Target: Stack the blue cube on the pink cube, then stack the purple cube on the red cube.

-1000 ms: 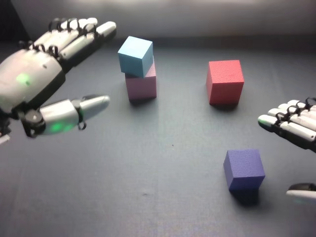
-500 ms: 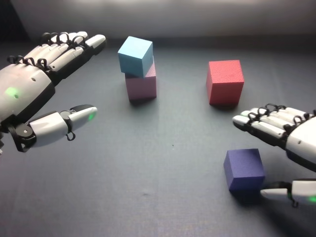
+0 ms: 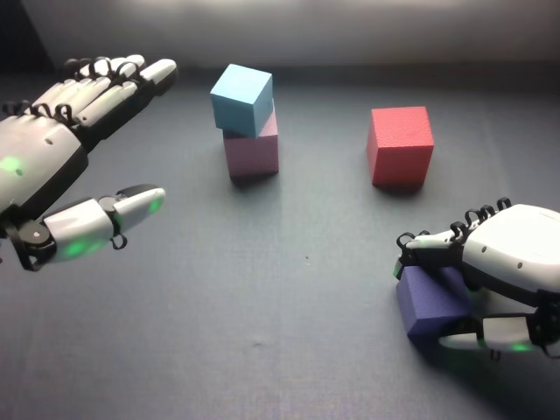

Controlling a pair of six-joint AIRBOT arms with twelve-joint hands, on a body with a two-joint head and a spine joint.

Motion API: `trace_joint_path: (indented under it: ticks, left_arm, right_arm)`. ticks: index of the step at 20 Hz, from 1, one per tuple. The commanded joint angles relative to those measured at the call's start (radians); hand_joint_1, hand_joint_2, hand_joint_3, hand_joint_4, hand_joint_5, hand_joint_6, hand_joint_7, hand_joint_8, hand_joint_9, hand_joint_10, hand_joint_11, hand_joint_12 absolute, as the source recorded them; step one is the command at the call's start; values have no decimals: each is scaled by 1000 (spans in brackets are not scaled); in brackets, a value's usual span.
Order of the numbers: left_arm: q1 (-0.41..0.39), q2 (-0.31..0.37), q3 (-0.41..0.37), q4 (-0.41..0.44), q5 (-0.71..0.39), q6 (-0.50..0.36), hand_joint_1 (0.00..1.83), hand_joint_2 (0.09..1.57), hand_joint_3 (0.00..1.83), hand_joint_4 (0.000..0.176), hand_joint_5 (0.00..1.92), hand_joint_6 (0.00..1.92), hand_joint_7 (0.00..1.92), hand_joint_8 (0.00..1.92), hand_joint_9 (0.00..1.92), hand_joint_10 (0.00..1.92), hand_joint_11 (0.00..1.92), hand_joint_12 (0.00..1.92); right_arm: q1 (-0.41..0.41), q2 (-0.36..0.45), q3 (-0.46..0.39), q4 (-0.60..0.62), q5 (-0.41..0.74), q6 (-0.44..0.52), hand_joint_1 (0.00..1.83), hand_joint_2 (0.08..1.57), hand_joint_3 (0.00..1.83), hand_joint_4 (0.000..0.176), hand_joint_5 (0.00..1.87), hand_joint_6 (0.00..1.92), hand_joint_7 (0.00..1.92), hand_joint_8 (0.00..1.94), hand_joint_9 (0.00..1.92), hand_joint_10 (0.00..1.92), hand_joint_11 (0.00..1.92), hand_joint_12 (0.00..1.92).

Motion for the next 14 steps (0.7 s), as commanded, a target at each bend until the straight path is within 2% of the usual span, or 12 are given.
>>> trace_joint_path:
  ticks: [1,2,3,4,5,7,9,10,11,12,13,14]
  left_arm:
    - [-1,12,0,-4,-133,-2,573,1317,5,176,0,0,0,0,0,0,0,0]
    - [2,14,-2,-6,-136,-2,585,1322,5,176,0,0,0,0,0,0,0,0]
    - [7,15,-4,-9,-141,-2,584,1328,6,176,0,0,0,0,0,0,0,0]
    - [11,16,-6,-10,-143,-2,583,1329,6,176,0,0,0,0,0,0,0,0]
    - [15,17,-8,-11,-145,-2,584,1332,7,176,0,0,0,0,0,0,0,0]
    - [28,20,-14,-19,-151,-2,588,1330,4,176,0,0,0,0,0,0,0,0]
    - [36,20,-16,-24,-155,-2,557,1323,1,176,0,0,0,0,0,0,0,0]
    - [39,19,-17,-24,-155,-3,522,1321,1,176,0,0,0,0,0,0,0,0]
    - [42,19,-17,-25,-154,-3,525,1322,1,176,0,0,0,0,0,0,0,0]
    - [43,19,-17,-26,-154,-5,529,1326,2,156,0,0,0,0,0,0,0,0]
    - [43,18,-17,-26,-152,-7,539,1322,0,142,0,0,0,0,0,0,0,0]
    - [44,18,-17,-26,-150,-8,562,1318,0,125,0,0,0,0,0,0,0,0]
  right_arm:
    - [12,17,0,-8,82,-6,1229,1263,0,0,587,1357,822,1436,836,1462,760,1720]
    - [15,30,-5,-9,89,-8,1144,1236,0,0,731,1319,1020,1777,1196,1829,1218,1881]
    - [21,55,-15,-11,105,-15,1110,1248,2,0,724,1368,1014,1889,1244,1903,1294,1913]
    - [28,73,-22,-11,119,-23,1085,1270,9,0,689,1427,994,1931,1241,1917,1311,1919]
    - [36,83,-25,-13,128,-27,1082,1272,7,0,688,1429,1055,1939,1298,1920,1368,1921]
    - [63,100,-25,-13,138,-40,1097,1255,0,0,724,1380,987,1941,1176,1921,1262,1921]
    - [90,105,-17,-13,139,-50,1088,1264,3,0,707,1404,1097,1941,1271,1921,1348,1921]
    - [103,105,-11,-11,139,-54,1069,1285,8,0,671,1458,1031,1941,1217,1921,1277,1921]
    - [114,105,-6,3,139,-64,1133,1330,13,0,567,1387,739,1854,1030,1921,1078,1921]
    - [124,105,-1,18,139,-75,1147,1338,8,0,553,1364,683,1822,929,1921,989,1921]
    - [139,103,10,32,138,-88,1095,1283,0,0,673,1391,920,1917,1141,1921,1238,1921]
    - [154,100,20,43,136,-96,1101,1253,0,0,731,1348,961,1936,1199,1921,1294,1921]
